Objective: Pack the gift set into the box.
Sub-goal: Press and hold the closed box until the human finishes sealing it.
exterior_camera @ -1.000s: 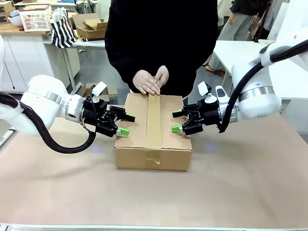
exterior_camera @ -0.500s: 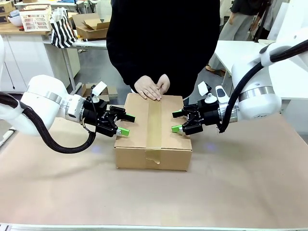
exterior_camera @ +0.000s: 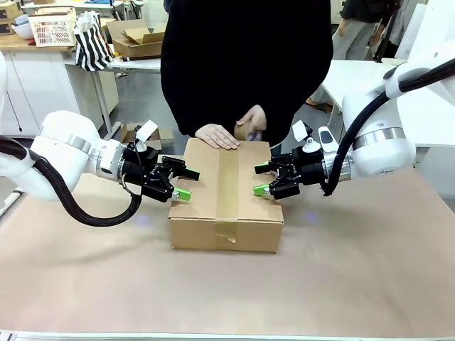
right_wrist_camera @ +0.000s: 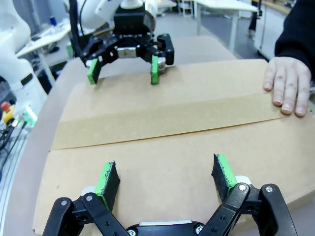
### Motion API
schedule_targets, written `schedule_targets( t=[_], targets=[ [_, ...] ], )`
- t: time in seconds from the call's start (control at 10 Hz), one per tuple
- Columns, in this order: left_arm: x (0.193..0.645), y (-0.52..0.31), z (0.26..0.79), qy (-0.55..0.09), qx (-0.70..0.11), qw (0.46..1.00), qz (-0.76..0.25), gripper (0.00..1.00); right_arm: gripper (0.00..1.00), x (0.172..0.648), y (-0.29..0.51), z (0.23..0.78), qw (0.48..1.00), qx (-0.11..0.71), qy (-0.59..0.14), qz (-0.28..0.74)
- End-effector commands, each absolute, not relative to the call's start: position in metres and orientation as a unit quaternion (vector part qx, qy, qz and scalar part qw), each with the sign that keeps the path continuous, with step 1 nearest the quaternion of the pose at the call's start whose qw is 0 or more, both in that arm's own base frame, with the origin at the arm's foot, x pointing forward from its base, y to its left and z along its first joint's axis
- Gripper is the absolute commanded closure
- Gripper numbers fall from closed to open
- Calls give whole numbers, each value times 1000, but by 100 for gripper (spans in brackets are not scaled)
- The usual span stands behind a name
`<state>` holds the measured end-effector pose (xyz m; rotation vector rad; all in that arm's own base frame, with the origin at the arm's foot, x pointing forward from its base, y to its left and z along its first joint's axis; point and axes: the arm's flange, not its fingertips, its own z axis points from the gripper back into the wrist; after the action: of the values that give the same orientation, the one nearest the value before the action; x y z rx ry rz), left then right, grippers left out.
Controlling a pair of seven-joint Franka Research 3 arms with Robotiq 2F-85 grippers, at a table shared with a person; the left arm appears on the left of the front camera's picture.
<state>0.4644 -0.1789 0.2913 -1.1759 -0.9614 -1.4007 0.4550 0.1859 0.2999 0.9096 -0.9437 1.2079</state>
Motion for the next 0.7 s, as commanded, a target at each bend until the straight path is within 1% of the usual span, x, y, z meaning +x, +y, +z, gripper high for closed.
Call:
schedule_targets(
  t=[0.0,0.6],
  targets=[
    [464,-179,292,-403,-490,506,-585,0,0,454,186,298,631,395,-410,527],
    [464,-179,292,-403,-490,506,-585,0,0,454,186,298,631,395,-410,527]
  ],
)
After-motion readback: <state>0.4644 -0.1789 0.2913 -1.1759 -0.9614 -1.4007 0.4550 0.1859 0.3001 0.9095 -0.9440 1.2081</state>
